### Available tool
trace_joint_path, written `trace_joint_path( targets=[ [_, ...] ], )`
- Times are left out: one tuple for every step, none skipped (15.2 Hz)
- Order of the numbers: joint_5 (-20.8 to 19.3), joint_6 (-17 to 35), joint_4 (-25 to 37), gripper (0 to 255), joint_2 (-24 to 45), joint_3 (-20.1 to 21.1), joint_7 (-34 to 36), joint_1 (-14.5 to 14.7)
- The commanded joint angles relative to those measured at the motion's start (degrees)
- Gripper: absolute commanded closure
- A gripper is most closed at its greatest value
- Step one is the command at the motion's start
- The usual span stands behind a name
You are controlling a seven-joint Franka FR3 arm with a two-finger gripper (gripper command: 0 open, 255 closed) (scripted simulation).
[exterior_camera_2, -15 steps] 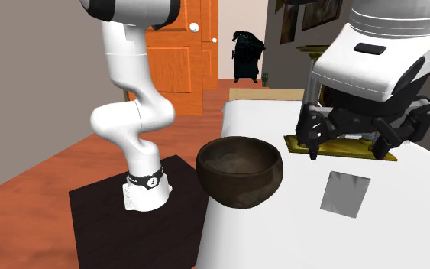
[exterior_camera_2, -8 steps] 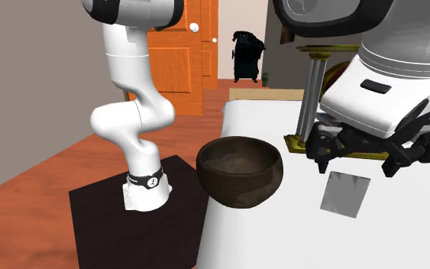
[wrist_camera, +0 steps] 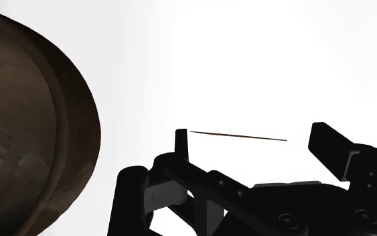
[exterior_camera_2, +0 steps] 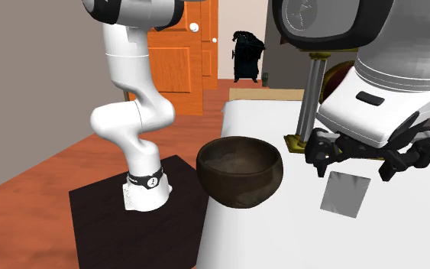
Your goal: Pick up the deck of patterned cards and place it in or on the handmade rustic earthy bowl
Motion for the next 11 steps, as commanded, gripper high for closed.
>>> trace_joint_path(
  targets=[
    [0.0,0.0,0.0,0,0.0,0.0,0.0,0.0],
    [0.0,0.0,0.0,255,0.0,0.0,0.0,0.0],
    [0.0,0.0,0.0,255,0.0,0.0,0.0,0.0],
    [0.0,0.0,0.0,255,0.0,0.0,0.0,0.0],
    [0.0,0.0,0.0,255,0.0,0.0,0.0,0.0],
    [0.0,0.0,0.0,255,0.0,0.0,0.0,0.0],
    [0.0,0.0,0.0,255,0.0,0.0,0.0,0.0],
    [0.0,0.0,0.0,255,0.0,0.0,0.0,0.0],
    [0.0,0.0,0.0,255,0.0,0.0,0.0,0.0],
    [0.0,0.0,0.0,255,0.0,0.0,0.0,0.0],
    [0.0,0.0,0.0,255,0.0,0.0,0.0,0.0]
  ],
)
